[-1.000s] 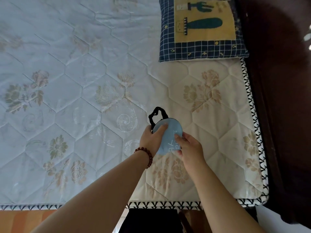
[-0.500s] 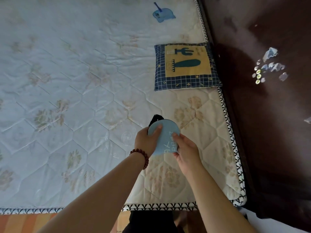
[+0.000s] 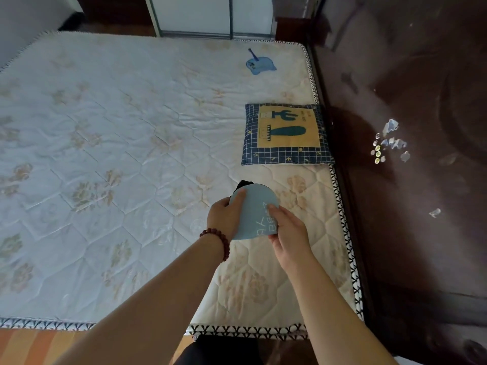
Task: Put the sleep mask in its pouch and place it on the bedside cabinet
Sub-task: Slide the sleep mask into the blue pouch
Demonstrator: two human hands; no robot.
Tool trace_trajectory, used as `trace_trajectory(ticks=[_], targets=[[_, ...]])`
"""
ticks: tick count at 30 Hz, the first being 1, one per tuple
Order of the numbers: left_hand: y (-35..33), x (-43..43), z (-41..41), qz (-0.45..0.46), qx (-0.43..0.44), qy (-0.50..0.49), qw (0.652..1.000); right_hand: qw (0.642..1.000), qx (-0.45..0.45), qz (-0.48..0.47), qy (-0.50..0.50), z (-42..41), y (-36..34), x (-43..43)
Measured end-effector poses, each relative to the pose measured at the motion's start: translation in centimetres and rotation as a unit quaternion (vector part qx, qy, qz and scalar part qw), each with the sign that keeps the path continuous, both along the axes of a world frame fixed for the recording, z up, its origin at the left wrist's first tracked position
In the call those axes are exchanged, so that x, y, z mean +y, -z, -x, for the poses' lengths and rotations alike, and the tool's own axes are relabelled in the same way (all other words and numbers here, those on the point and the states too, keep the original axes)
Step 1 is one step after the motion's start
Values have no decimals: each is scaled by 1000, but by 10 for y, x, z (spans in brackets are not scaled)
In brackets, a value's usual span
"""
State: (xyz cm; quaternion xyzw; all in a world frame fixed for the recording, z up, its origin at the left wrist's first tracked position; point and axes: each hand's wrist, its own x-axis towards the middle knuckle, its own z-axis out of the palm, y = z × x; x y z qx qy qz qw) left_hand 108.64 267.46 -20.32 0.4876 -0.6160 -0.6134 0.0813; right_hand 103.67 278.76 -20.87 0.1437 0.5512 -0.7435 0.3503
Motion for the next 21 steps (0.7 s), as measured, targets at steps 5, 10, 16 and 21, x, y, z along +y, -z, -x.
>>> trace_trajectory(ticks=[5,10,16,21], targets=[[-17,0,-7,29,18,-52,998,1000,8,12,-7,-6,-20,-5],[-38,-7,-22,31,54,-70,996,999,32,21,-25,-16,-39,-17],[-62,-22,-56,19,98,-142,985,996,59,15,-57,-40,-56,-41],[-76,-43,-107,63,94,-102,988,992,78,13,-101,-83,-68,-66]])
